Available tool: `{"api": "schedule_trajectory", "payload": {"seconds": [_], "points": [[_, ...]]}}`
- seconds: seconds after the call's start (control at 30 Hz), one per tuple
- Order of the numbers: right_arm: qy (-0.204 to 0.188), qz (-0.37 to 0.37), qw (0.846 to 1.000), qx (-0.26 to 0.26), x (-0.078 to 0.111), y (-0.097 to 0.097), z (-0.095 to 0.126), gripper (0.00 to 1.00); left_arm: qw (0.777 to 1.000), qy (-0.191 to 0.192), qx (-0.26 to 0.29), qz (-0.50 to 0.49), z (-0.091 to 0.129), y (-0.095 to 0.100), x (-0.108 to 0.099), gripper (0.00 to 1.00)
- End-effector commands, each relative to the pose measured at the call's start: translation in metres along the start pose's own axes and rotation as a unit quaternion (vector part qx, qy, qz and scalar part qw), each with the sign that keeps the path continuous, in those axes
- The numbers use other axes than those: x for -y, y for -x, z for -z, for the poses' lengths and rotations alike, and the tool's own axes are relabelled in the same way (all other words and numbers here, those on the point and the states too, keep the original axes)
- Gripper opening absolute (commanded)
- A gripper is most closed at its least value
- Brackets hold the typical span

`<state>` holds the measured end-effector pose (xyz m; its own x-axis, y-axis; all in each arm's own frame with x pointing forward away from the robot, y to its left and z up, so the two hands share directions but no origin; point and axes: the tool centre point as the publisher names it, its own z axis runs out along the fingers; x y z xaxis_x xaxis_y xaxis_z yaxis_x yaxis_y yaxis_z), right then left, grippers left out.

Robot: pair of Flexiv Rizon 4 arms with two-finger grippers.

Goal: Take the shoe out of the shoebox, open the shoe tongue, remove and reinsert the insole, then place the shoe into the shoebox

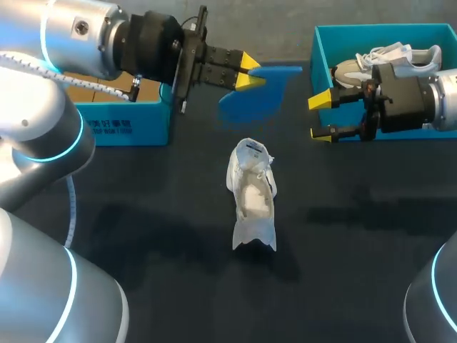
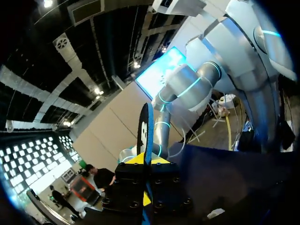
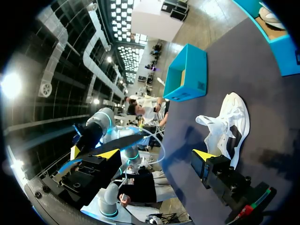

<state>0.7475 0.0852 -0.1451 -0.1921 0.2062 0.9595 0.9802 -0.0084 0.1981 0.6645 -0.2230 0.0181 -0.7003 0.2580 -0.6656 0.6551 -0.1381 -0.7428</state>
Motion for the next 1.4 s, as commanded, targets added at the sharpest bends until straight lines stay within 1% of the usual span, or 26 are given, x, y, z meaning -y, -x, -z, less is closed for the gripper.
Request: {"api": "schedule_trajectory", "payload": {"seconds": [0.03, 0.47, 0.5, 0.53, 0.6, 0.63, 0.67, 0.7, 0.73, 0.8, 0.83, 0.87, 0.9, 0.93, 1.0, 1.07, 1.1, 1.17, 1.2, 1.23, 1.27, 1.37, 1.4], "points": [[0.000, 0.000, 1.000, 0.000, 0.000, 0.000, -0.001, 1.00, 0.962, 0.028, -0.037, -0.271, -0.002, 0.006, -0.003, 0.00], [0.000, 0.000, 1.000, 0.000, 0.000, 0.000, -0.001, 1.00, 0.962, 0.028, -0.037, -0.271, -0.002, 0.006, -0.003, 0.00], [0.000, 0.000, 1.000, 0.000, 0.000, 0.000, -0.001, 1.00, 0.950, 0.044, -0.050, -0.306, -0.003, 0.002, -0.005, 0.00], [0.000, 0.000, 1.000, 0.000, 0.000, 0.000, -0.001, 1.00, 0.948, 0.044, -0.043, -0.311, -0.003, 0.000, -0.007, 0.00], [0.000, 0.000, 1.000, 0.000, 0.000, 0.000, -0.001, 1.00, 0.932, 0.061, -0.047, -0.353, -0.005, -0.004, -0.011, 0.00], [0.000, 0.000, 1.000, 0.000, 0.000, 0.000, -0.001, 1.00, 0.932, 0.062, -0.027, -0.357, -0.005, -0.005, -0.011, 0.00], [0.000, 0.000, 1.000, 0.000, 0.000, 0.000, -0.001, 1.00, 0.918, 0.077, -0.026, -0.389, -0.006, -0.005, -0.014, 0.00], [0.000, 0.000, 1.000, 0.000, 0.000, 0.000, -0.001, 1.00, 0.917, 0.075, -0.023, -0.390, -0.006, -0.007, -0.015, 0.00], [0.000, 0.000, 1.000, 0.000, 0.000, 0.000, -0.001, 1.00, 0.907, 0.083, -0.021, -0.412, -0.007, -0.009, -0.016, 0.00], [0.000, 0.000, 1.000, 0.000, 0.000, 0.000, -0.001, 1.00, 0.903, 0.088, -0.011, -0.420, -0.008, -0.013, -0.019, 0.00], [0.000, 0.000, 1.000, 0.000, 0.000, 0.000, -0.001, 1.00, 0.897, 0.096, -0.017, -0.431, -0.009, -0.016, -0.021, 0.00], [0.000, 0.000, 1.000, 0.000, 0.000, 0.000, -0.001, 1.00, 0.895, 0.094, -0.020, -0.435, -0.009, -0.019, -0.023, 0.00], [0.000, 0.000, 1.000, 0.000, 0.000, 0.000, -0.001, 1.00, 0.889, 0.098, -0.028, -0.447, -0.010, -0.024, -0.026, 0.00], [0.000, 0.000, 1.000, 0.000, 0.000, 0.000, -0.001, 1.00, 0.891, 0.098, -0.027, -0.442, -0.011, -0.027, -0.028, 0.00], [0.000, 0.000, 1.000, 0.000, 0.000, 0.000, -0.001, 1.00, 0.885, 0.100, -0.045, -0.452, -0.010, -0.037, -0.035, 0.00], [0.000, 0.000, 1.000, 0.000, 0.000, 0.000, -0.001, 1.00, 0.886, 0.101, -0.049, -0.451, -0.010, -0.044, -0.040, 0.00], [0.000, 0.000, 1.000, 0.000, 0.000, 0.000, -0.001, 1.00, 0.889, 0.096, -0.052, -0.445, -0.010, -0.048, -0.042, 0.00], [0.001, 0.001, 1.000, 0.003, -0.001, -0.002, 0.000, 1.00, 0.886, 0.097, -0.057, -0.451, -0.009, -0.053, -0.047, 0.00], [0.002, 0.001, 1.000, 0.004, -0.001, -0.002, 0.000, 1.00, 0.888, 0.093, -0.058, -0.448, -0.009, -0.055, -0.048, 0.00], [0.002, 0.001, 1.000, 0.005, 0.000, -0.003, 0.001, 1.00, 0.881, 0.093, -0.062, -0.459, -0.009, -0.057, -0.050, 0.00], [0.003, 0.000, 1.000, 0.007, 0.000, -0.003, 0.001, 1.00, 0.883, 0.089, -0.062, -0.457, -0.009, -0.059, -0.051, 0.00], [0.005, -0.002, 1.000, 0.010, 0.001, -0.004, 0.002, 1.00, 0.873, 0.087, -0.065, -0.476, -0.011, -0.064, -0.055, 0.00], [0.006, -0.003, 1.000, 0.011, 0.001, -0.004, 0.002, 1.00, 0.866, 0.086, -0.070, -0.488, -0.011, -0.066, -0.057, 0.00]]}}
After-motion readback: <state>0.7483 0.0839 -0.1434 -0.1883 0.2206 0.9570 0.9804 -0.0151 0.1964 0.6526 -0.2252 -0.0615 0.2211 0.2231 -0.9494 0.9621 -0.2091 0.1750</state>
